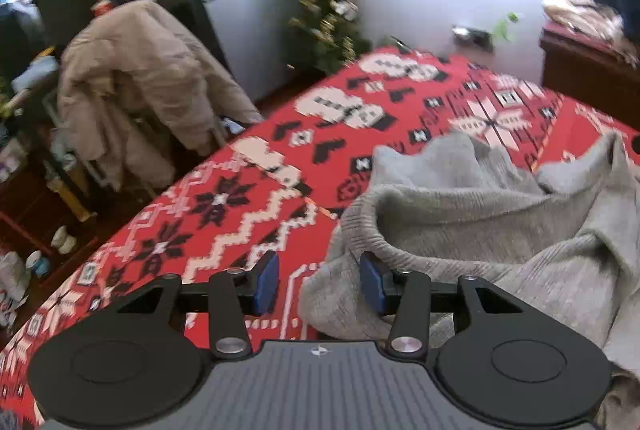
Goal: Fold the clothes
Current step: 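Grasp the shirt collar edge with the left gripper while the right gripper holds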
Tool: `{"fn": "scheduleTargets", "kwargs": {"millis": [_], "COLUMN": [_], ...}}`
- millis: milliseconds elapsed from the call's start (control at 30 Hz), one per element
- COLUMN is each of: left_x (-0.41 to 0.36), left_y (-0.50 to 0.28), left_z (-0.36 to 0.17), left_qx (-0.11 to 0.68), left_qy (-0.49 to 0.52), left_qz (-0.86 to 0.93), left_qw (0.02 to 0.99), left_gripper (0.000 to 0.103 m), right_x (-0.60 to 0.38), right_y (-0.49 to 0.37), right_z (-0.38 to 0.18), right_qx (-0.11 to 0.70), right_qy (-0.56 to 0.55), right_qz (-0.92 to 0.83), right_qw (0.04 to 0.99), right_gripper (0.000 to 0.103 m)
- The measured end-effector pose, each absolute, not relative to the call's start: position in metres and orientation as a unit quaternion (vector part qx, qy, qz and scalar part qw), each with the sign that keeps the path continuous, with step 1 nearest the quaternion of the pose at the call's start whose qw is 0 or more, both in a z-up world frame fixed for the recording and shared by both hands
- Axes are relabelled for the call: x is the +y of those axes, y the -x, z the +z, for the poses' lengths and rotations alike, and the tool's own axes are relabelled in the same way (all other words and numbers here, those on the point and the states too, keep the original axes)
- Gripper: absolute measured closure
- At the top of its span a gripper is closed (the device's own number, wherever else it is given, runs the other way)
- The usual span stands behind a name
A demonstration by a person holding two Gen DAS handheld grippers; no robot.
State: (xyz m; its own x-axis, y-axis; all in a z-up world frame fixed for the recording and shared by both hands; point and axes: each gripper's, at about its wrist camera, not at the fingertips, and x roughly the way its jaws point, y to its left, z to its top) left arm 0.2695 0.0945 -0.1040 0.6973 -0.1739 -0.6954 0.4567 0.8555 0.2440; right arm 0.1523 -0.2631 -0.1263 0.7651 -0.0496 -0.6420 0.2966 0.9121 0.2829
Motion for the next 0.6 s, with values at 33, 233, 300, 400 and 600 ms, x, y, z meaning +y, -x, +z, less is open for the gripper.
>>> {"fn": "scheduleTargets", "kwargs": {"millis": [33, 233, 300, 400, 600], "left_x": [0.096, 0.116, 0.118, 0.113, 0.100], "left_y": [-0.273, -0.287, -0.292, -0.297, -0.303], "left_z": [-0.105, -0.097, -0.098, -0.101, -0.113], "left_qx": [0.352, 0.380, 0.397, 0.413, 0.432], "left_qy": [-0.205, -0.170, -0.177, -0.188, -0.204], "left_qz": [-0.181, -0.216, -0.231, -0.254, -0.261], "left_qw": [0.895, 0.883, 0.871, 0.854, 0.839], "left_gripper": [0.058, 0.081, 0.083, 0.082, 0.074], "right_x": [-0.265, -0.263, -0.266, -0.268, -0.266], "right_y": [-0.154, -0.154, -0.153, -0.153, -0.150], "right_z": [-0.129, -0.127, -0.127, -0.130, -0.126], "right_qx": [0.334, 0.323, 0.322, 0.328, 0.323], "right_qy": [-0.201, -0.204, -0.216, -0.231, -0.229], "right_qz": [-0.086, -0.064, -0.063, -0.058, -0.047], "right_qw": [0.917, 0.922, 0.920, 0.914, 0.917], "right_gripper": [0.103, 0.102, 0.102, 0.102, 0.097]}}
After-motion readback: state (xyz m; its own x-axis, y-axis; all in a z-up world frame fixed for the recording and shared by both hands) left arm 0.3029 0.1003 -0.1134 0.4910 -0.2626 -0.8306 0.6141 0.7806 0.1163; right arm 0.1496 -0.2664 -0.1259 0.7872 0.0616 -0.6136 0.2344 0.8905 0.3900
